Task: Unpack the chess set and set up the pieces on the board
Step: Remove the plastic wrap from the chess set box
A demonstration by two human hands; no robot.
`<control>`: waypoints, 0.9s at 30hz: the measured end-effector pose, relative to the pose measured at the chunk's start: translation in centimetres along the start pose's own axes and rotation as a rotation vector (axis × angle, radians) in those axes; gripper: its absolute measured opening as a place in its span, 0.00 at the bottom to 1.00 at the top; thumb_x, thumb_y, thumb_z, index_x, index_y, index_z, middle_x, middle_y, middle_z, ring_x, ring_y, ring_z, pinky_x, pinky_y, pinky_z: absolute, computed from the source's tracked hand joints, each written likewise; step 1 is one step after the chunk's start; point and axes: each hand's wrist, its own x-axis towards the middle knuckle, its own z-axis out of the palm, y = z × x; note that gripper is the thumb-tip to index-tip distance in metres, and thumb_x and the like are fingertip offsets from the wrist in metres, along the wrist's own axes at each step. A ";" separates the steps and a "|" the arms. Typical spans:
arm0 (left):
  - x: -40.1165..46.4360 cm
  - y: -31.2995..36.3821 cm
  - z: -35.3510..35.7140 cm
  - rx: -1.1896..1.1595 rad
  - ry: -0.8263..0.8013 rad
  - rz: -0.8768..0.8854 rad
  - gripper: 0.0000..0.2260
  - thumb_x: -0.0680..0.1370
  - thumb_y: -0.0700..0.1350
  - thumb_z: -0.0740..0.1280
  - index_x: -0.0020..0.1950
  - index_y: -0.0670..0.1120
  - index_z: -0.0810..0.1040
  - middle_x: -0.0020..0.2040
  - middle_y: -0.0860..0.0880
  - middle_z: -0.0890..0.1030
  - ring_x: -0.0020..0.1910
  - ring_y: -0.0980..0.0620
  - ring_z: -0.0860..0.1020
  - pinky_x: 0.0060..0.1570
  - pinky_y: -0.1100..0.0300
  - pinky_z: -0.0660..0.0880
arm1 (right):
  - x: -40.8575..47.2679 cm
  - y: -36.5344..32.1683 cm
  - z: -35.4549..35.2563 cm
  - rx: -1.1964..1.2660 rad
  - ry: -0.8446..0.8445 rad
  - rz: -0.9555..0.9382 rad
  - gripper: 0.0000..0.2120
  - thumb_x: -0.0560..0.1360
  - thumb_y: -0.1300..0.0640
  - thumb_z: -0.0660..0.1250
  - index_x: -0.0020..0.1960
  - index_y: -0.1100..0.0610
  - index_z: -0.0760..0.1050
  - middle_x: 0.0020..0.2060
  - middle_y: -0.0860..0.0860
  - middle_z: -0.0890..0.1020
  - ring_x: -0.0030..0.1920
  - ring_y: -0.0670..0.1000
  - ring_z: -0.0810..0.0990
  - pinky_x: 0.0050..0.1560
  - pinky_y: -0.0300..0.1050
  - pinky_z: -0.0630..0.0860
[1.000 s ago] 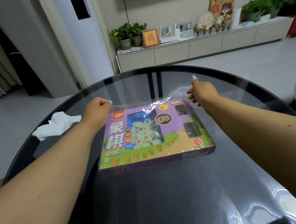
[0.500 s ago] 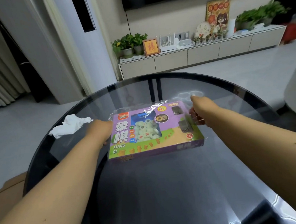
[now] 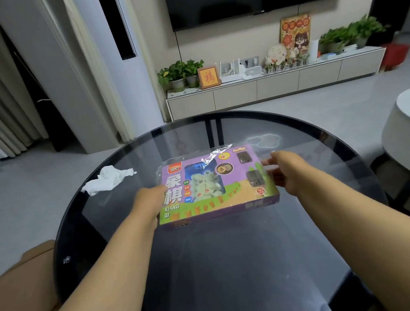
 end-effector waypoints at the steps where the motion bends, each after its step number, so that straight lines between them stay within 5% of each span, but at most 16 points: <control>1: -0.3 -0.1 -0.1 -0.017 -0.004 0.001 0.08 0.79 0.43 0.64 0.45 0.40 0.78 0.37 0.42 0.83 0.25 0.50 0.81 0.21 0.64 0.74 | -0.2 0.2 -0.2 0.008 0.009 -0.009 0.15 0.80 0.54 0.54 0.41 0.59 0.74 0.35 0.58 0.78 0.39 0.55 0.75 0.48 0.48 0.74; 5: -1.0 -0.5 -0.3 -0.113 -0.013 -0.004 0.08 0.78 0.42 0.65 0.44 0.38 0.79 0.33 0.43 0.82 0.23 0.50 0.80 0.24 0.63 0.75 | -0.7 1.3 -0.8 0.141 -0.065 -0.067 0.12 0.80 0.61 0.54 0.51 0.59 0.77 0.39 0.58 0.82 0.39 0.58 0.80 0.49 0.54 0.77; 11: -1.7 -1.5 -0.2 -0.187 -0.065 -0.003 0.09 0.78 0.42 0.64 0.43 0.39 0.80 0.29 0.45 0.83 0.24 0.49 0.80 0.33 0.58 0.75 | -0.9 2.3 -0.9 0.269 -0.161 -0.127 0.06 0.79 0.60 0.58 0.53 0.55 0.73 0.39 0.54 0.83 0.32 0.52 0.82 0.32 0.45 0.78; 16: -1.9 -2.1 -0.4 -0.312 -0.122 0.004 0.06 0.79 0.40 0.63 0.49 0.41 0.79 0.35 0.44 0.85 0.30 0.49 0.82 0.38 0.56 0.77 | -0.4 2.7 -1.3 0.208 -0.200 -0.122 0.05 0.78 0.62 0.62 0.53 0.55 0.72 0.42 0.56 0.84 0.35 0.54 0.83 0.36 0.49 0.79; 22: -1.9 -2.3 0.0 -0.497 -0.007 -0.001 0.04 0.78 0.37 0.65 0.46 0.38 0.78 0.31 0.45 0.83 0.27 0.49 0.81 0.39 0.54 0.77 | 0.5 3.3 -2.1 0.261 -0.206 0.002 0.14 0.77 0.59 0.60 0.60 0.61 0.75 0.47 0.60 0.77 0.37 0.56 0.79 0.39 0.46 0.74; 27: -1.3 -2.8 -0.7 -0.586 0.091 0.008 0.06 0.76 0.33 0.65 0.52 0.34 0.77 0.37 0.41 0.81 0.27 0.53 0.81 0.33 0.60 0.80 | 1.1 3.1 -3.1 0.343 -0.121 -0.033 0.16 0.76 0.60 0.61 0.63 0.60 0.73 0.55 0.60 0.81 0.50 0.62 0.81 0.50 0.54 0.77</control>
